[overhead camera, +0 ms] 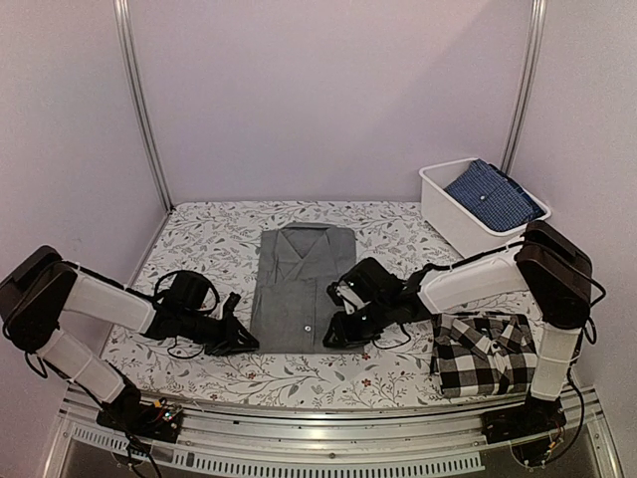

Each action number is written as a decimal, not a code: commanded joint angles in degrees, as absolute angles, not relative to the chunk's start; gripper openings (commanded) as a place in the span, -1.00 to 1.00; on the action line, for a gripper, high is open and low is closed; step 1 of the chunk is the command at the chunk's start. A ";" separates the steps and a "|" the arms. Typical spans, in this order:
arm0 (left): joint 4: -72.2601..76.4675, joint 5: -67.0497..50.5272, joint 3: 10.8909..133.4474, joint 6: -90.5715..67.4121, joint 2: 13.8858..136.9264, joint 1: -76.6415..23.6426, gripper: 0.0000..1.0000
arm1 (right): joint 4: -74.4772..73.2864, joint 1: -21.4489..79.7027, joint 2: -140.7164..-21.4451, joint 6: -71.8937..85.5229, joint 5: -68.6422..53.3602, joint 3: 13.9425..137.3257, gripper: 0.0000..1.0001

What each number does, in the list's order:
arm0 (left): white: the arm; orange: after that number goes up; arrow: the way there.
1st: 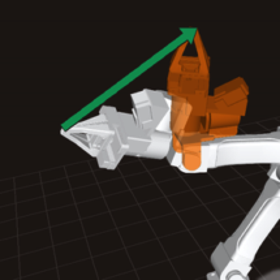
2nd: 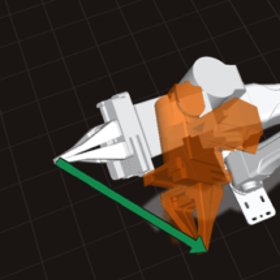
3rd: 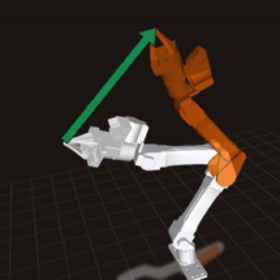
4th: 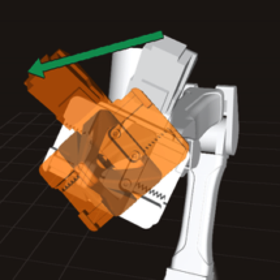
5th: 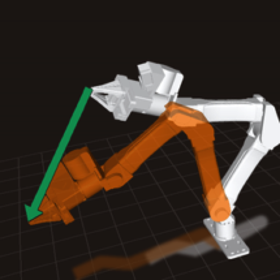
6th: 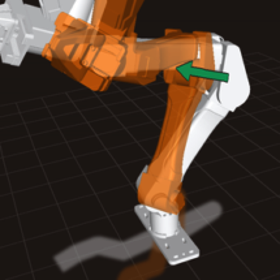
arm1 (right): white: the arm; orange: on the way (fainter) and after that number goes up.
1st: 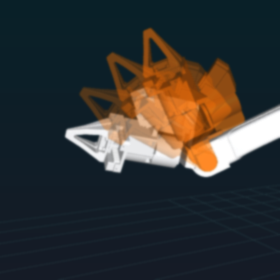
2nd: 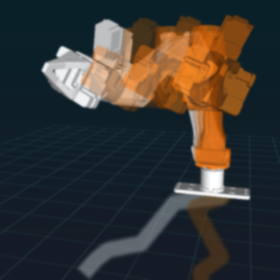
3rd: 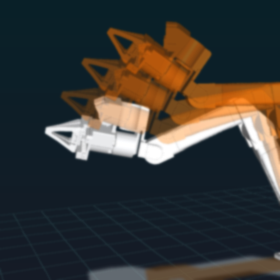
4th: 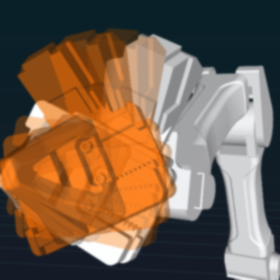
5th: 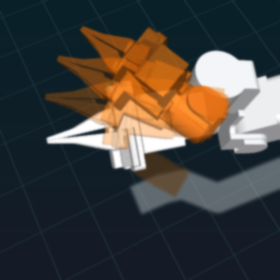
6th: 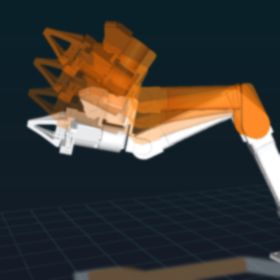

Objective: Fold and stack the long sleeve shirts
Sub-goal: Smooth out the 2/3-rectangle-folded shirt at the center of the board, then pick up the 2/3-rectangle-folded shirt from the center of the board.

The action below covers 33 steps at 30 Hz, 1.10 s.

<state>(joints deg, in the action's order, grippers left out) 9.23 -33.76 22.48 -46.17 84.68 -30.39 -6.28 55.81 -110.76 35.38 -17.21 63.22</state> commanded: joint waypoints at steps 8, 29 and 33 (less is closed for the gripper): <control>6.31 -31.76 20.93 -46.31 85.72 -30.94 -0.69 | -7.00 56.03 -99.19 41.39 -13.63 49.04 -0.41; -5.66 -24.29 22.66 -44.27 72.16 -31.09 -0.39 | -7.59 53.56 -94.46 43.77 -10.62 46.14 -0.40; -6.04 -24.31 23.03 -43.43 72.39 -31.75 -0.37 | -9.46 54.94 -96.69 43.34 -9.59 48.06 -0.44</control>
<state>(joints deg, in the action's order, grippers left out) -3.77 -25.80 22.17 -45.01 72.71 -30.50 -7.68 53.98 -95.00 43.11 -11.03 45.82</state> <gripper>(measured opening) 0.309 0.287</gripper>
